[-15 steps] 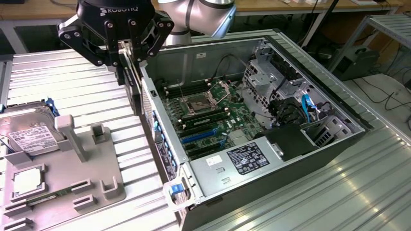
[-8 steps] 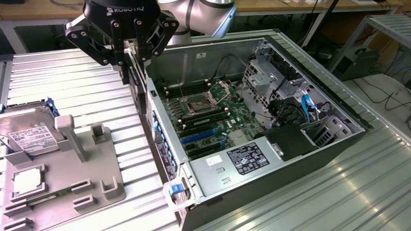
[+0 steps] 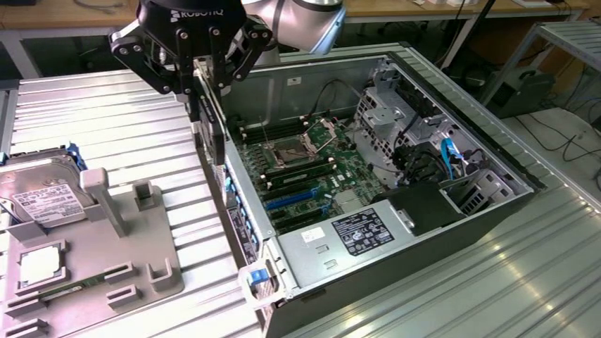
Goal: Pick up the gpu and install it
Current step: 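Pick up the gpu and move the gpu toward the slot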
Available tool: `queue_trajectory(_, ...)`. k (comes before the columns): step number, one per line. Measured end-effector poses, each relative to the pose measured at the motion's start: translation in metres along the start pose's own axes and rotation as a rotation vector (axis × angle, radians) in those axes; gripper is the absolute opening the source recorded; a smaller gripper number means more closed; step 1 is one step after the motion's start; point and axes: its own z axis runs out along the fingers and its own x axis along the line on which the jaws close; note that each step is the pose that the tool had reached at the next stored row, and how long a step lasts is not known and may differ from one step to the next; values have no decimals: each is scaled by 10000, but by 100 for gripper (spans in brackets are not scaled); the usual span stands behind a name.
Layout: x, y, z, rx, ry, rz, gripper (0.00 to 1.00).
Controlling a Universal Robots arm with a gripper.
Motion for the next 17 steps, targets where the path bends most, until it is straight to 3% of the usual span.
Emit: queue_trajectory(17,-212,-8,4,1,1,0,28)
